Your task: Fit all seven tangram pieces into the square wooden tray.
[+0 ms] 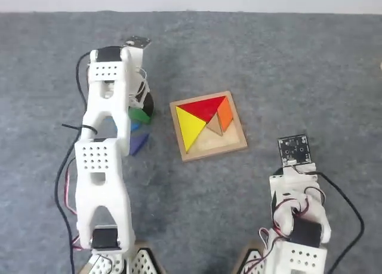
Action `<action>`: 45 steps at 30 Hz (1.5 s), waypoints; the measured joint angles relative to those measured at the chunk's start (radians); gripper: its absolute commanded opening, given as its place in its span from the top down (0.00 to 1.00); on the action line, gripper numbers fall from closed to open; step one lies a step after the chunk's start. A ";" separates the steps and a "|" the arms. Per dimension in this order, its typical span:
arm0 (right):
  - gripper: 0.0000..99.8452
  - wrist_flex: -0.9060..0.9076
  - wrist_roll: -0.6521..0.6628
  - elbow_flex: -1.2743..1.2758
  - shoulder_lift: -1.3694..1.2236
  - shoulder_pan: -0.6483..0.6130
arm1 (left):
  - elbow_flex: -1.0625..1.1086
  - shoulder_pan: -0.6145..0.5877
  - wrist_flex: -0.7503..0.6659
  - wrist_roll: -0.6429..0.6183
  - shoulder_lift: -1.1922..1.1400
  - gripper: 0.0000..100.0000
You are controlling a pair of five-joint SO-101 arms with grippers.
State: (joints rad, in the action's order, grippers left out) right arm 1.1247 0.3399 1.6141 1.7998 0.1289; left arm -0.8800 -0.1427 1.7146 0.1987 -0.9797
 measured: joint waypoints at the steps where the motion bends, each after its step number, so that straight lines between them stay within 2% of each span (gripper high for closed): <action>1: 0.99 0.000 0.000 0.000 0.000 0.000 | 0.000 0.000 0.000 0.008 -0.008 0.77; 8: 0.99 0.000 0.000 0.000 0.000 0.000 | -0.012 0.032 0.000 0.044 -0.086 0.83; 13: 0.99 0.000 0.000 0.000 0.000 0.000 | -0.018 0.052 0.003 0.048 -0.091 0.92; 20: 0.99 0.000 0.000 0.000 0.000 0.000 | -0.038 0.074 0.009 0.055 -0.044 0.93; 26: 0.99 0.000 0.000 0.009 0.000 0.000 | 0.051 0.114 0.009 0.071 -0.003 0.93; 29: 0.99 0.000 0.000 0.012 0.000 0.000 | 0.101 0.144 0.009 0.071 0.017 0.92; 35: 0.99 0.000 0.000 0.012 0.000 0.000 | 0.121 0.146 0.009 0.069 0.040 0.76; 45: 0.99 0.000 0.000 0.012 0.000 0.000 | 0.038 0.029 0.009 0.077 0.041 0.76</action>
State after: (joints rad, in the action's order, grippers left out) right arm 1.1247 0.3399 1.6264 1.7998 0.1289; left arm -0.8416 -0.1135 1.7238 0.2754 -0.9383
